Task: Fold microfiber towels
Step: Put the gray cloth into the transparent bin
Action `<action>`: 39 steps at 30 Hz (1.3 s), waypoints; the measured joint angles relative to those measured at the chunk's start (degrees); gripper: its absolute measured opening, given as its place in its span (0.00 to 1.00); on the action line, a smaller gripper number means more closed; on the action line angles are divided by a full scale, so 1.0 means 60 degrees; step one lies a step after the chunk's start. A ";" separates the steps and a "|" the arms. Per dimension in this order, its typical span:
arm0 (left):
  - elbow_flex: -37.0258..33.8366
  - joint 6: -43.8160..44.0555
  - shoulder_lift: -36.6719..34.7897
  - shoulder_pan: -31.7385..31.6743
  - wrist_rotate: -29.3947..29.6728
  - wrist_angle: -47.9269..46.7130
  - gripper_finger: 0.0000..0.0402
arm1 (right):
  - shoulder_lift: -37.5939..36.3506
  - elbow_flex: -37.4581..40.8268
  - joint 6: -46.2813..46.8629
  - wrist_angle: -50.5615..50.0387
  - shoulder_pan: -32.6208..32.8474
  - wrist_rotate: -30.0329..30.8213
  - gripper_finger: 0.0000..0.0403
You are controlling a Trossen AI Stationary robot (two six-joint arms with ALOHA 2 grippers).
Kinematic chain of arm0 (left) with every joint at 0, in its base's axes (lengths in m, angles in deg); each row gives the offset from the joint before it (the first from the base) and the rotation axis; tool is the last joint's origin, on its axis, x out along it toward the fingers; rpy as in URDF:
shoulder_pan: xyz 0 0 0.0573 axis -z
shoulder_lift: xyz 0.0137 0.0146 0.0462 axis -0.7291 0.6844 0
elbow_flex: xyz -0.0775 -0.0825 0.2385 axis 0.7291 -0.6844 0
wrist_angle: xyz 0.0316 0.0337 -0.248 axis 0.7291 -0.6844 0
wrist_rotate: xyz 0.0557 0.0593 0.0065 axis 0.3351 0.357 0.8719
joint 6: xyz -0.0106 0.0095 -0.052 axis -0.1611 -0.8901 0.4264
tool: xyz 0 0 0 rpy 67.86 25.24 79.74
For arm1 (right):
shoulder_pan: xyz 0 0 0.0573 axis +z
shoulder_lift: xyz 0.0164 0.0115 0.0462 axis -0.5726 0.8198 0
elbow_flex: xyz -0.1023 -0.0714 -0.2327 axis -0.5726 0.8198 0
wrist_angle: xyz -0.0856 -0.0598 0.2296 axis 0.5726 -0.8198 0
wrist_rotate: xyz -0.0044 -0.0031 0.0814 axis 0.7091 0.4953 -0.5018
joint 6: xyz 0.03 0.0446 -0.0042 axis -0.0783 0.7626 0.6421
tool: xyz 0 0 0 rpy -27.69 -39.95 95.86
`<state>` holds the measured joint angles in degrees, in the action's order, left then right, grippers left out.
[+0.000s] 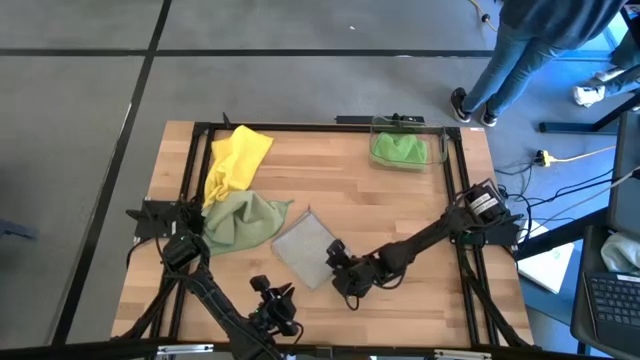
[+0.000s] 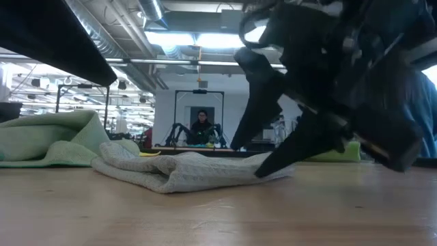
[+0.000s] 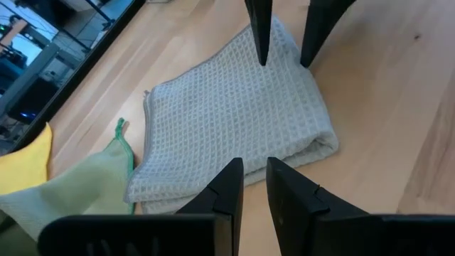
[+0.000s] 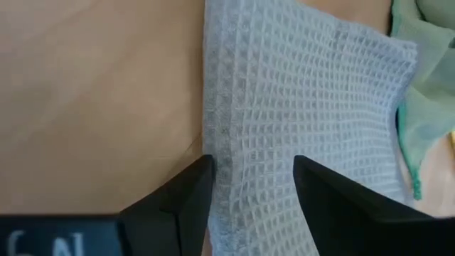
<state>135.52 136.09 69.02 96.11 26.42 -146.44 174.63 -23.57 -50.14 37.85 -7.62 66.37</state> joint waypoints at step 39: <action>0.0000 0.0033 0.0000 0.0040 -0.0005 0.0095 0.14 | 0.0650 0.0338 0.0600 0.0632 0.0142 0.1602 0.41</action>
<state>135.52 136.29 69.02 96.35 26.39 -145.87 178.54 -21.54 -46.54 41.64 -6.77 75.98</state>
